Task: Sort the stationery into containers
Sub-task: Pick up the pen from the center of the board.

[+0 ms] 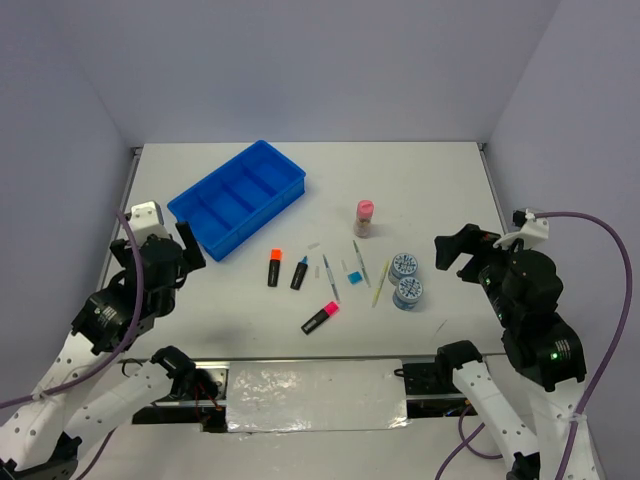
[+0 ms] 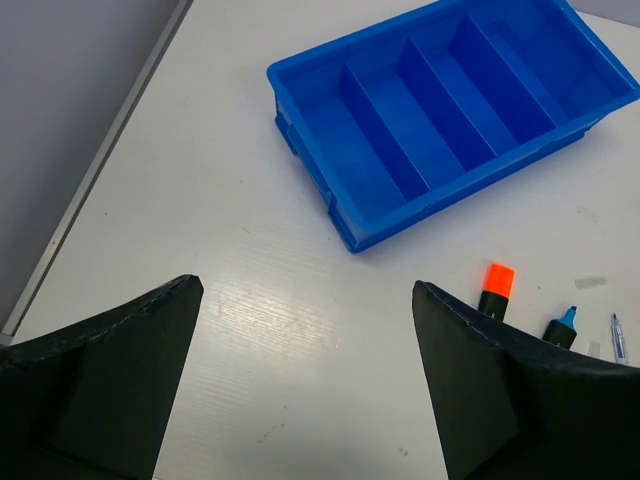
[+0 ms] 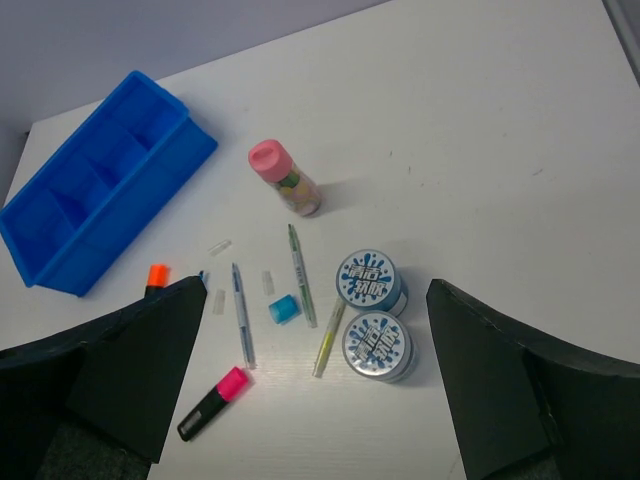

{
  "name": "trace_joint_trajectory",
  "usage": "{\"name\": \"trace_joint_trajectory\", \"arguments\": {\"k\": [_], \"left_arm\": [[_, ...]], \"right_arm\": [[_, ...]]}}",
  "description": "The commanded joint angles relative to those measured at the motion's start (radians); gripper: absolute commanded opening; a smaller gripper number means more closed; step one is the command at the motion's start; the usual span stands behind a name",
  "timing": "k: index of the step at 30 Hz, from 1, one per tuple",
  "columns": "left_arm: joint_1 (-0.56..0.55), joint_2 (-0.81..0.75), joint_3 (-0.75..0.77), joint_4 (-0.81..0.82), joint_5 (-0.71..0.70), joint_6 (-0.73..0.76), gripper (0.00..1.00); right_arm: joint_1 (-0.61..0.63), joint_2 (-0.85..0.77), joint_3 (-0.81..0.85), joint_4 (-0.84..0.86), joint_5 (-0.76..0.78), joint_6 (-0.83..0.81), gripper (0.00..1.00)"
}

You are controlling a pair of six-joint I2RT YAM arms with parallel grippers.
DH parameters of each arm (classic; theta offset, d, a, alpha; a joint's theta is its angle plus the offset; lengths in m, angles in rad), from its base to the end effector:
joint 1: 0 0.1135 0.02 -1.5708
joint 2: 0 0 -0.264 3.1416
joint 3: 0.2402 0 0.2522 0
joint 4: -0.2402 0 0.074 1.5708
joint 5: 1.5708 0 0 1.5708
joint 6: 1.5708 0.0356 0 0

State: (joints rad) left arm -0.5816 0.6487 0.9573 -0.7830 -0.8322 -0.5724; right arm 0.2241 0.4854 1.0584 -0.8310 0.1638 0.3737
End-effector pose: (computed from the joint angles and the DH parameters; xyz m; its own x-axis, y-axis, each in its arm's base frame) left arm 0.1080 -0.0395 0.3598 -0.2235 -0.2895 -0.9307 -0.3578 0.9126 -0.1979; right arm 0.0650 0.0089 0.3921 -0.2555 0.3112 -0.9154 0.0298 0.9489 0.3143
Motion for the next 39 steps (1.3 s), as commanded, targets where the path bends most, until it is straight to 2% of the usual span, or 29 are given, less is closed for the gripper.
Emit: {"name": "trace_joint_trajectory", "arguments": {"k": [1, 11, 14, 19, 39], "left_arm": [[0.000, 0.009, 0.009, 0.036, 0.005, 0.022, 0.99], [0.002, -0.012, 0.001, 0.060, 0.036, 0.051, 0.99], [0.000, -0.014, -0.014, 0.099, 0.109, 0.083, 0.99], [0.002, -0.015, -0.020, 0.120, 0.154, 0.103, 0.99], [0.002, -0.014, -0.020, 0.102, 0.108, 0.075, 0.99]], "right_arm": [[-0.005, -0.005, 0.023, 0.004, 0.023, -0.009, 1.00], [-0.006, -0.022, 0.012, 0.027, -0.009, -0.024, 1.00], [-0.005, -0.028, 0.009, 0.030, -0.021, -0.021, 1.00], [-0.006, -0.057, -0.005, 0.049, -0.087, -0.036, 1.00], [-0.005, -0.103, -0.031, 0.009, -0.089, -0.047, 1.00]]}}
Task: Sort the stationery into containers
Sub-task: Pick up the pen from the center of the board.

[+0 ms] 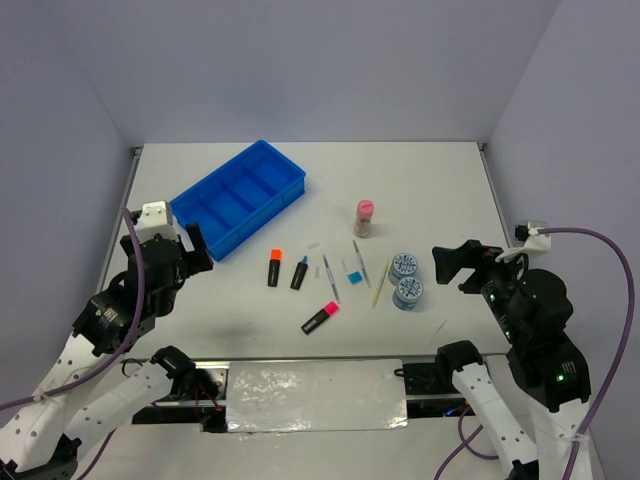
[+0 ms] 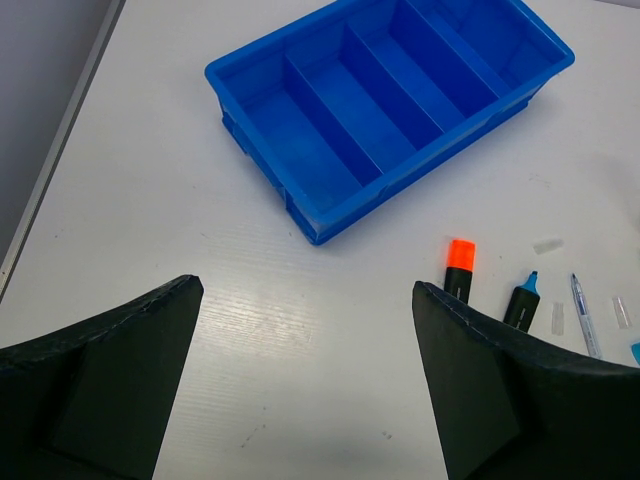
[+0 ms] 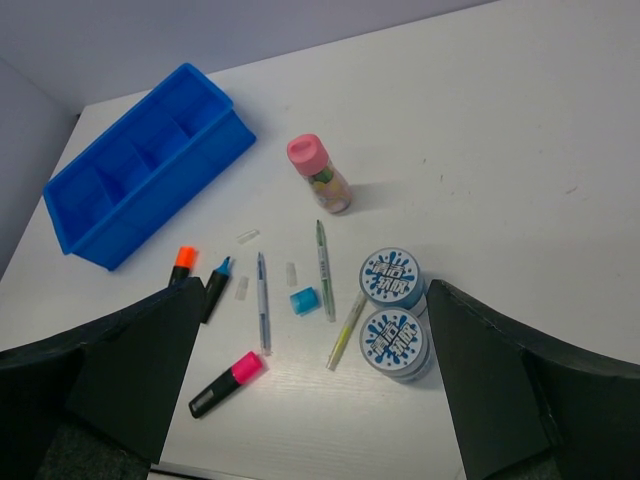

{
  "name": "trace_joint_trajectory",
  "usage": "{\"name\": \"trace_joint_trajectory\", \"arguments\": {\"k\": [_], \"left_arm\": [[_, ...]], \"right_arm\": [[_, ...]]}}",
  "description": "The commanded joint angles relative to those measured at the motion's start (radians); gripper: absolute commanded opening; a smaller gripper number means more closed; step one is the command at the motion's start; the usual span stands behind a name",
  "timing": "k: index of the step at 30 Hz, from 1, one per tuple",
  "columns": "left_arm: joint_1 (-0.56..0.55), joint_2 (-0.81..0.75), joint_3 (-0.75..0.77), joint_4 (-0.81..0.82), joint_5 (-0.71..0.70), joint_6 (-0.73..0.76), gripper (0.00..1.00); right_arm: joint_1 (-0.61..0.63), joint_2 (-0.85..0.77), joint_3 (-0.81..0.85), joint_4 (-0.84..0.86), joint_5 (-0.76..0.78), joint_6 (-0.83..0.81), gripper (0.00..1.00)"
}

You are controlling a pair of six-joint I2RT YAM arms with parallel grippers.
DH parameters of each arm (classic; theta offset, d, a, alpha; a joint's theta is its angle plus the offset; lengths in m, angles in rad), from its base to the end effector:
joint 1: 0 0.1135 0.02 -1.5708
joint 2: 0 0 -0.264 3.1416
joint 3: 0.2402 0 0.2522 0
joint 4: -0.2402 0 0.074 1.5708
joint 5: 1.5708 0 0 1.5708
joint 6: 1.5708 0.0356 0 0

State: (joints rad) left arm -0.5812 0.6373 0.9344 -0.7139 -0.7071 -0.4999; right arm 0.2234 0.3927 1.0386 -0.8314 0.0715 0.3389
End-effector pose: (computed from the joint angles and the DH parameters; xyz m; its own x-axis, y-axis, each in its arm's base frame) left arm 0.1104 -0.0449 0.3588 -0.2590 -0.2658 -0.9286 -0.2316 0.9504 -0.2075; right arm 0.0427 0.0071 0.3897 -0.2203 0.2900 -0.9313 -0.0840 0.9456 0.3143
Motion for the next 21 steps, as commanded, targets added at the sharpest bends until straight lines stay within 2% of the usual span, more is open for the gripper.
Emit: {"name": "trace_joint_trajectory", "arguments": {"k": [1, 9, 12, 13, 15, 16, 21], "left_arm": [[0.000, -0.004, 0.003, 0.034, -0.012, 0.006, 0.99], [0.001, -0.017, 0.001, 0.057, 0.087, 0.014, 0.99], [0.001, -0.014, -0.003, 0.097, 0.216, -0.012, 0.99], [0.000, 0.005, -0.011, 0.115, 0.295, -0.017, 0.99], [0.001, 0.053, -0.009, 0.149, 0.359, -0.037, 0.99], [0.000, 0.130, 0.015, 0.155, 0.389, -0.049, 0.99], [-0.058, 0.379, 0.076, 0.195, 0.388, -0.117, 0.99]], "right_arm": [[-0.004, -0.012, -0.015, 0.012, -0.001, -0.011, 1.00], [-0.006, -0.014, -0.041, 0.048, -0.067, 0.002, 1.00], [-0.004, 0.003, -0.054, 0.060, -0.120, 0.009, 1.00], [-0.004, 0.005, -0.067, 0.061, -0.118, 0.012, 1.00], [-0.004, 0.021, -0.078, 0.054, -0.092, 0.031, 1.00], [-0.004, 0.028, -0.092, 0.057, -0.098, 0.032, 1.00], [-0.004, 0.090, -0.118, 0.089, -0.206, 0.028, 1.00]]}}
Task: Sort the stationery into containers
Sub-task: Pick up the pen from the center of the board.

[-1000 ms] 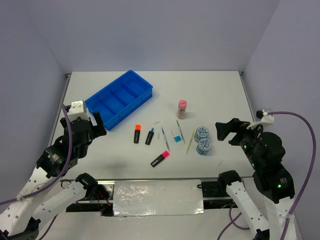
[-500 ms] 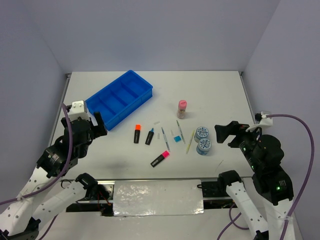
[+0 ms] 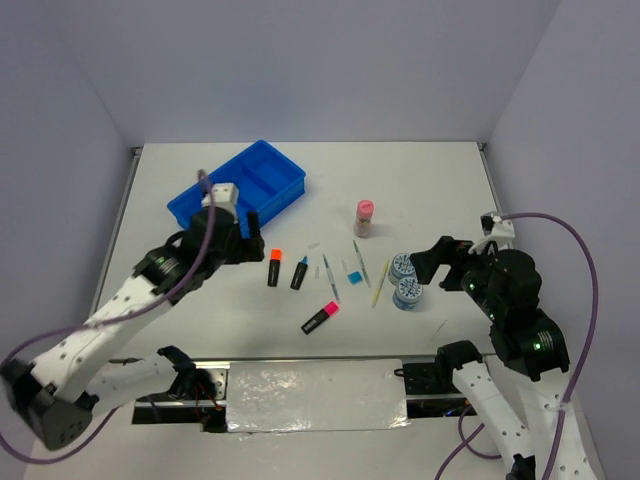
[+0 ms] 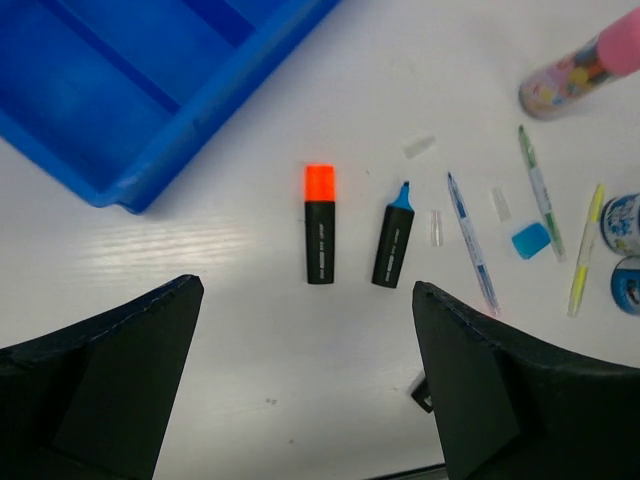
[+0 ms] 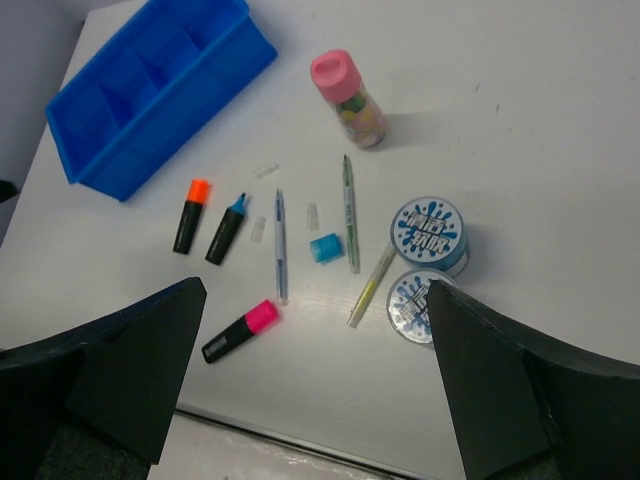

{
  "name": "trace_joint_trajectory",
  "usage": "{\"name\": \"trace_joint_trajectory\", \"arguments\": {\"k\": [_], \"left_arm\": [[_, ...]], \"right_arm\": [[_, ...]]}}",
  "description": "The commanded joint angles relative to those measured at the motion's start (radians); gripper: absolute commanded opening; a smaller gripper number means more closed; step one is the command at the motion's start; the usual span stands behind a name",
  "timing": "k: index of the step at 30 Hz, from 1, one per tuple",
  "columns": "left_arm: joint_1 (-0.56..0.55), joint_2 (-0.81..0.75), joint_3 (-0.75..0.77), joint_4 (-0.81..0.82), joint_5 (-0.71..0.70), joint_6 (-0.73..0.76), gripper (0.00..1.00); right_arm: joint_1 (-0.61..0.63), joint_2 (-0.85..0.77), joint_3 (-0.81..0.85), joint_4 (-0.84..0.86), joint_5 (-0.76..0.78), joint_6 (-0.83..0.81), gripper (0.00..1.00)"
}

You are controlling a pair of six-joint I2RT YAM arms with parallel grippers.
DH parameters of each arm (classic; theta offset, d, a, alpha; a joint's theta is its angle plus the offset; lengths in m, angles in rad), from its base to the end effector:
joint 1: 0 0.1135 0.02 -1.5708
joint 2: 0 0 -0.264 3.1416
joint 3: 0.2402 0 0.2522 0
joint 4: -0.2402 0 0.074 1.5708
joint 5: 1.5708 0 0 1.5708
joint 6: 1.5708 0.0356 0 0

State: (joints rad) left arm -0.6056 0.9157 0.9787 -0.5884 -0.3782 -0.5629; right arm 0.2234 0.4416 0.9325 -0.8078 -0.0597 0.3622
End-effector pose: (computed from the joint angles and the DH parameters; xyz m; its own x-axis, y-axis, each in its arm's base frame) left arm 0.1657 -0.0988 0.3444 -0.4909 -0.2633 -0.8305 0.0053 0.9523 -0.3050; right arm 0.0709 0.0183 0.3606 -0.3821 0.2759 -0.8820 -0.1508 0.9230 0.3541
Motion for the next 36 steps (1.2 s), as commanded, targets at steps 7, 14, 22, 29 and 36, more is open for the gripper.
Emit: {"name": "trace_joint_trajectory", "arguments": {"k": [7, 14, 22, 29, 36], "left_arm": [[-0.109, 0.420, 0.072, 0.177, 0.050, -0.074, 0.96], [-0.149, 0.632, 0.075, 0.265, 0.073, -0.081, 0.86], [-0.204, 0.788, 0.133, 0.248, 0.042, -0.063, 0.79], [-0.204, 0.821, 0.114, 0.263, 0.030, -0.065, 0.74], [-0.204, 0.873, 0.095, 0.308, 0.068, -0.035, 0.69]], "right_arm": [[-0.002, 0.079, -0.044, 0.097, -0.146, -0.023, 0.96], [-0.002, 0.082, -0.046, 0.101, -0.135, -0.023, 0.95], [0.001, 0.068, -0.055, 0.105, -0.143, -0.023, 0.95], [0.001, 0.065, -0.055, 0.104, -0.154, -0.025, 0.95], [-0.002, 0.066, -0.064, 0.110, -0.163, -0.022, 0.95]]}}
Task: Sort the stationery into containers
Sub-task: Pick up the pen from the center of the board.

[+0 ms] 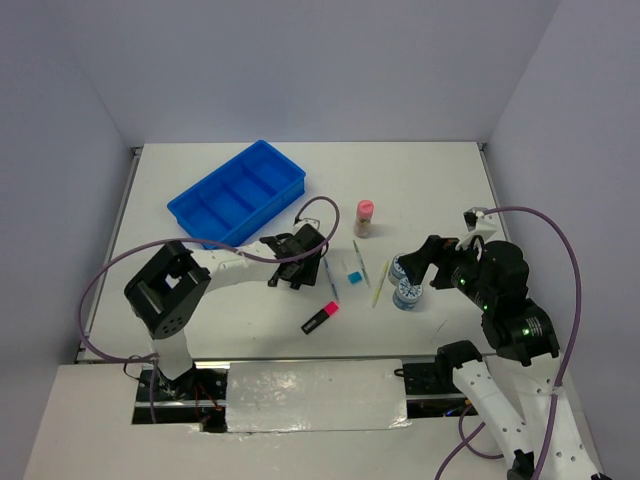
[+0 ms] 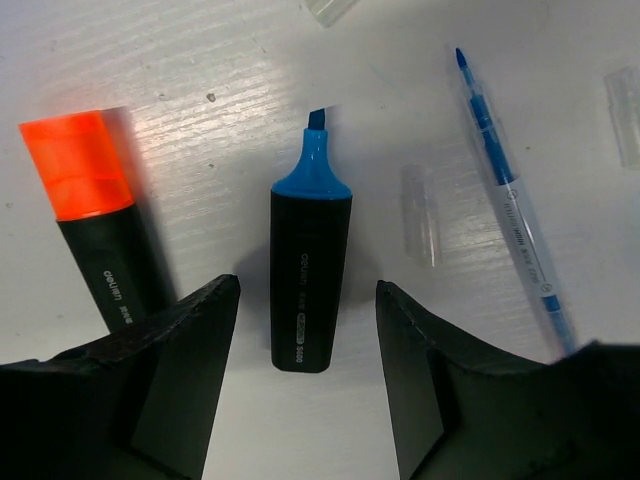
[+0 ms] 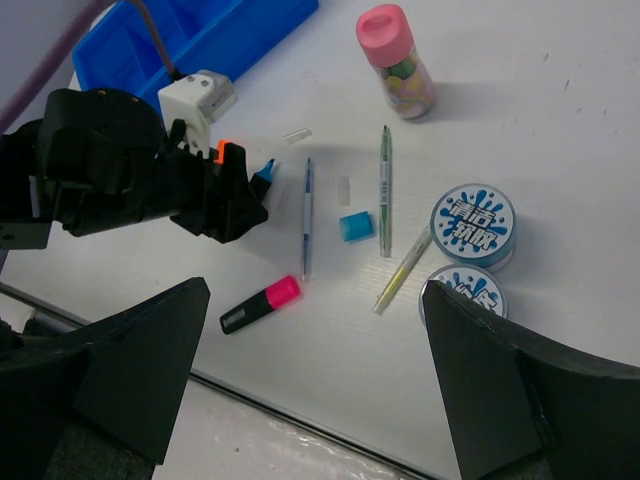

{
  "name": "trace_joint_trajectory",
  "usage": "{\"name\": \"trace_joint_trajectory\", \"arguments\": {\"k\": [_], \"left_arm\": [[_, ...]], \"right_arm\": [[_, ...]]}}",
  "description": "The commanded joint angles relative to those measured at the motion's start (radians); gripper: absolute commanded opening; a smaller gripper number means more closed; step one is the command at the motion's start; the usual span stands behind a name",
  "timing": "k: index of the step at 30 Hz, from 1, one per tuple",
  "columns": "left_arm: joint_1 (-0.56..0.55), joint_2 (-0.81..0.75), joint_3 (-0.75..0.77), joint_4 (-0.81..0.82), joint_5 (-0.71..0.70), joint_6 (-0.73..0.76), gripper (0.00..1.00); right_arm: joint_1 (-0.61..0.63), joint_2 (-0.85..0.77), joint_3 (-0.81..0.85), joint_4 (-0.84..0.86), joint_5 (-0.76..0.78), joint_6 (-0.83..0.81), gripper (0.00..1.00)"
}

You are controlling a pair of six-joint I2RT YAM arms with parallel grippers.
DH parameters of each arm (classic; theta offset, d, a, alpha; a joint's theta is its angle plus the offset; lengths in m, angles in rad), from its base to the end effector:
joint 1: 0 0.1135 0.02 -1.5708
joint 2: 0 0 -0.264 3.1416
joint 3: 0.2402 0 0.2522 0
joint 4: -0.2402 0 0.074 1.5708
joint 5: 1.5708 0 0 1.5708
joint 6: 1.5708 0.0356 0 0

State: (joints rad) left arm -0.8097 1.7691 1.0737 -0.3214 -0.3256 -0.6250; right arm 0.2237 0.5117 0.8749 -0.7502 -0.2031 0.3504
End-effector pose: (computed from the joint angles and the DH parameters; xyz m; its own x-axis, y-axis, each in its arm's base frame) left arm 0.2532 -0.2493 0.1698 -0.8092 0.0457 -0.5858 0.1190 0.9891 -0.0872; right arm 0.0943 0.0288 0.3448 -0.4828 0.2350 -0.8436 -0.2488 0.8868 0.3894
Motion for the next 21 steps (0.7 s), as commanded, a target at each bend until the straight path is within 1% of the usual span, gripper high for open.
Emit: {"name": "trace_joint_trajectory", "arguments": {"k": [1, 6, 7, 12, 13, 15, 16, 18, 19, 21], "left_arm": [[0.000, 0.026, 0.000, 0.041, 0.016, 0.028, 0.68], [0.000, 0.032, -0.003, 0.013, -0.012, 0.010, 0.58], [0.000, 0.032, -0.008, 0.009, -0.016, 0.005, 0.52], [0.000, -0.003, -0.069, 0.010, -0.001, -0.021, 0.40], [0.000, -0.010, -0.086, 0.019, 0.006, -0.027, 0.34], [0.000, -0.025, -0.095, 0.022, 0.013, -0.030, 0.24], [0.000, -0.036, -0.097, 0.016, 0.016, -0.031, 0.14], [-0.002, -0.059, -0.100, 0.013, 0.014, -0.036, 0.08], [0.000, -0.074, -0.104, 0.007, 0.010, -0.039, 0.02], [-0.002, -0.147, -0.112, 0.001, 0.003, -0.047, 0.00]], "right_arm": [[0.000, -0.002, -0.007, 0.054, -0.019, -0.010, 0.95], [0.000, 0.001, -0.008, 0.055, -0.021, -0.008, 0.95], [0.000, 0.002, -0.007, 0.057, -0.022, -0.007, 0.95], [0.000, 0.010, 0.004, 0.054, -0.025, -0.008, 0.95], [0.000, 0.010, 0.004, 0.055, -0.028, -0.008, 0.95], [0.000, 0.014, 0.004, 0.061, -0.035, -0.004, 0.95], [0.000, 0.019, 0.000, 0.069, -0.044, 0.001, 0.95], [0.000, 0.027, -0.005, 0.081, -0.056, 0.009, 0.95], [0.000, 0.034, -0.011, 0.086, -0.071, 0.010, 0.95], [0.002, 0.063, -0.023, 0.110, -0.091, 0.019, 0.95]]}}
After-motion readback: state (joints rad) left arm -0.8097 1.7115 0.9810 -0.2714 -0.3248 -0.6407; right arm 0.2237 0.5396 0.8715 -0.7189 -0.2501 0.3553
